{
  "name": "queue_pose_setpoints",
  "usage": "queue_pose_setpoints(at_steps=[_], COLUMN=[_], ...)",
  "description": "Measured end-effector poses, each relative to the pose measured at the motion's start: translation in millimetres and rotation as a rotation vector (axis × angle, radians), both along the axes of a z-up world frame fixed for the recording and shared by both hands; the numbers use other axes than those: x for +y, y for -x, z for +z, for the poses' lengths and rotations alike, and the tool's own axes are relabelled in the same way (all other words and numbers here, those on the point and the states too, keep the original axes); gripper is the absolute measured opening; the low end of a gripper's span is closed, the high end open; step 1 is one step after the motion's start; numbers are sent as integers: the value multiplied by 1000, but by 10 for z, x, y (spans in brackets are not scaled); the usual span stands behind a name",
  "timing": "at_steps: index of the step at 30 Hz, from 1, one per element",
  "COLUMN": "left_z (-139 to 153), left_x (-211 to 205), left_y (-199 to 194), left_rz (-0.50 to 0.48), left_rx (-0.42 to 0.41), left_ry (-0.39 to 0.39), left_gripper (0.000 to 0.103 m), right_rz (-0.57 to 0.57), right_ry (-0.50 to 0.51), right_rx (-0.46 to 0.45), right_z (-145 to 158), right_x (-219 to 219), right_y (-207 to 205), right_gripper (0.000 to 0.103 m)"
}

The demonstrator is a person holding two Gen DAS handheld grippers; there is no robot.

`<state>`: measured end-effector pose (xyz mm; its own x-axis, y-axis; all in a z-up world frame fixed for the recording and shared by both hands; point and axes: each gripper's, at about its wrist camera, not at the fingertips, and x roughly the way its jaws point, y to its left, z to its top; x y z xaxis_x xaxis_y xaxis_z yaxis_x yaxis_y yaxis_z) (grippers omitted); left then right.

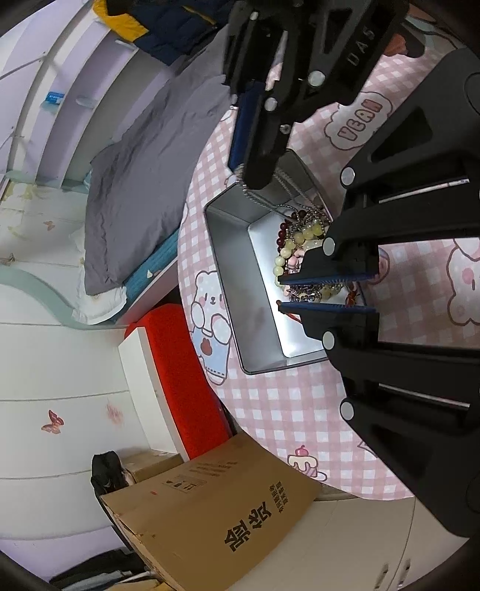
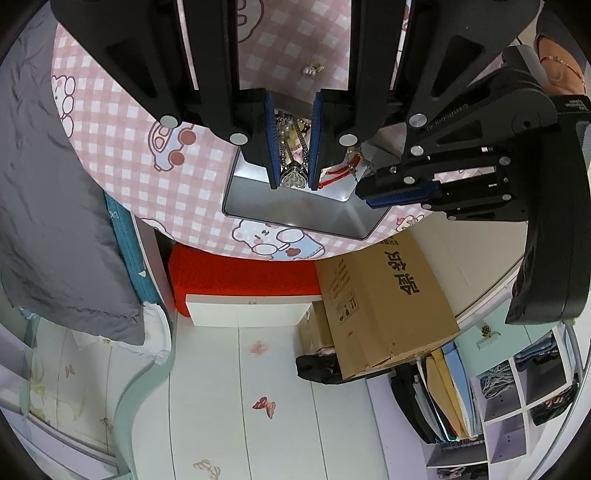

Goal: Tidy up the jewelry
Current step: 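Lower the silver chain into the box with both tools and open them, then grasp the pearl earring with the right tool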

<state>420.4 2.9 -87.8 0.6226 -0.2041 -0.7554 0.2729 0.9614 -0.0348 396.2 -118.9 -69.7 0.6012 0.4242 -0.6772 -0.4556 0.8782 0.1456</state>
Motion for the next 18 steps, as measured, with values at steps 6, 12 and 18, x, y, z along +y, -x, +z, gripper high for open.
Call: queue_pose_setpoints(at_steps=[6,12,18], left_z=[28,131,167], left_x=[58,137,263], left_y=[41,218,432], left_rz=[15,27,63], left_rx=[7,-37,-68], left_ry=[19,45,40], left_gripper=[21,58,58], right_rz=[-17,-20,-10], right_ry=[-30,-48,-46], right_rx=[2,-13,-7], right_z=[49,138,60], right_x=[-60,-117,-140], right_y=[48,211,432], right_gripper=[14,14,18])
